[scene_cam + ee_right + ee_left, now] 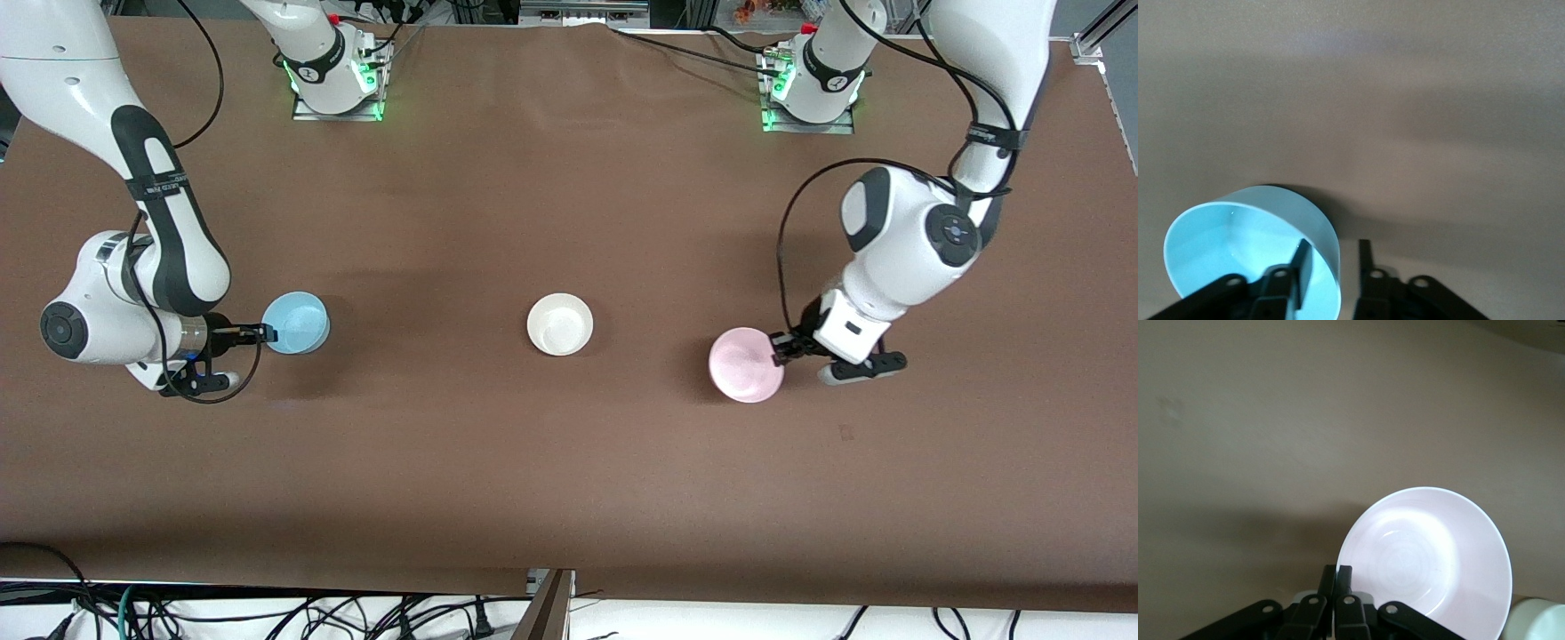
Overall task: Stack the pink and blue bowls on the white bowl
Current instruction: 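Carry the pink bowl with the left gripper over the white bowl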
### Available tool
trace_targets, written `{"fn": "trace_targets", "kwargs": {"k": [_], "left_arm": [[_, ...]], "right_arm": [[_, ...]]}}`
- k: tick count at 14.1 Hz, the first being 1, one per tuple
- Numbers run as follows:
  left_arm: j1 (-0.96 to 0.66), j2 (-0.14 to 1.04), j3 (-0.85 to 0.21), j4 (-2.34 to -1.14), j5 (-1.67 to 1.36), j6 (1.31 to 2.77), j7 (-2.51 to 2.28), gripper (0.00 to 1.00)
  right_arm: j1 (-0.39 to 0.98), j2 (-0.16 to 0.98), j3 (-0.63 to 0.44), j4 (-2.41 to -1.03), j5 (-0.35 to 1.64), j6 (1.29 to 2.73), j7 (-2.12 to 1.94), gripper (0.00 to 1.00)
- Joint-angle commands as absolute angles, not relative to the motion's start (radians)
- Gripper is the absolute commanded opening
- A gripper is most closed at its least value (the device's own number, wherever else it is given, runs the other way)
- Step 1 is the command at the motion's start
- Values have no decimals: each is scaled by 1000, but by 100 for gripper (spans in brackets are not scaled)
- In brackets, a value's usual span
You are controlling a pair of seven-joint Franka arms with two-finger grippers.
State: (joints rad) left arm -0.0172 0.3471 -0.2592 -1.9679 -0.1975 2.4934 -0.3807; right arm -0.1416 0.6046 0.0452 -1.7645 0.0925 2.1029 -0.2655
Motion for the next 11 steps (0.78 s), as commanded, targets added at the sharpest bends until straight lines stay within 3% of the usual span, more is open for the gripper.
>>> {"fn": "trace_targets", "kwargs": {"k": [1,5,11], "left_arm": [[-21,301,-325,-2003,-198,2493,-510,0],[-150,324,-337,-2005,-74,2566,-824,0],[-313,399,-334,-1980,110,2640,-1208,0]], "right_arm": [[-155,583,58,-1789,115,2102,-290,17],[-155,574,63,-1781,115,2097,-288,0],[-150,558,75,-1714,149,2022,-290,0]]}}
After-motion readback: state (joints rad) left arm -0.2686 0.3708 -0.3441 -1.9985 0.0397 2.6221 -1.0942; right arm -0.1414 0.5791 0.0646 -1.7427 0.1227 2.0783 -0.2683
